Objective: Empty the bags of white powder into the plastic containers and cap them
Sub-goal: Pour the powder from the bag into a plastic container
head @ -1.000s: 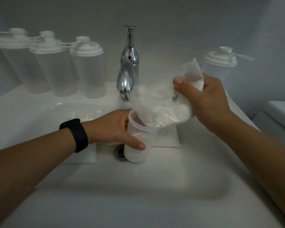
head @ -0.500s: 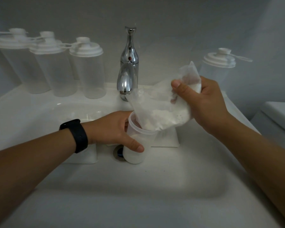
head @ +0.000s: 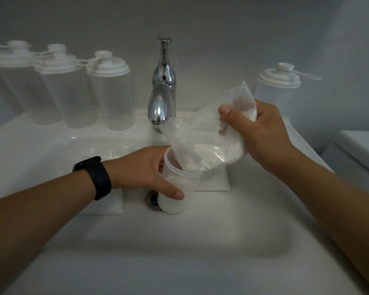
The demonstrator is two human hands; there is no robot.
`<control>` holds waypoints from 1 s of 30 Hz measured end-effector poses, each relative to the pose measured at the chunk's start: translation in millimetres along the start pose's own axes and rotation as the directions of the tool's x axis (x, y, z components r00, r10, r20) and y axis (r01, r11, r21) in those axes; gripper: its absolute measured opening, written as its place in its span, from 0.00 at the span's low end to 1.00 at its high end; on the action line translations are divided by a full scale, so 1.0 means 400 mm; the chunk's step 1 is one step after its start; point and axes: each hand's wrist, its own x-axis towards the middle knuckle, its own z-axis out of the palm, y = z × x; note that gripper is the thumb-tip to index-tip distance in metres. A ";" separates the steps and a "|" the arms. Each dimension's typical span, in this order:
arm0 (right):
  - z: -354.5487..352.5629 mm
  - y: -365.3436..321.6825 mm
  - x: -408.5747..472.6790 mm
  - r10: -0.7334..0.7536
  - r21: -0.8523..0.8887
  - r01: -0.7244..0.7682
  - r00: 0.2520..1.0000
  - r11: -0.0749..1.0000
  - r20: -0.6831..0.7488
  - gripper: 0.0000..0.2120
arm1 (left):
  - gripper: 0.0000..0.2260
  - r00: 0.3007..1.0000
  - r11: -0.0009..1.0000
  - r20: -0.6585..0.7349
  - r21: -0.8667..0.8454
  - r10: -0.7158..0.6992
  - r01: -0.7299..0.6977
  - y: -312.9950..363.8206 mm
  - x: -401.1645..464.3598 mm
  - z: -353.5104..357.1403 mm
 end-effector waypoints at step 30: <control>-0.012 -0.014 -0.004 0.016 -0.103 -0.013 0.999 0.995 0.031 0.10 | 0.29 1.000 1.000 0.004 0.007 0.004 -0.004 0.010 -0.001 0.002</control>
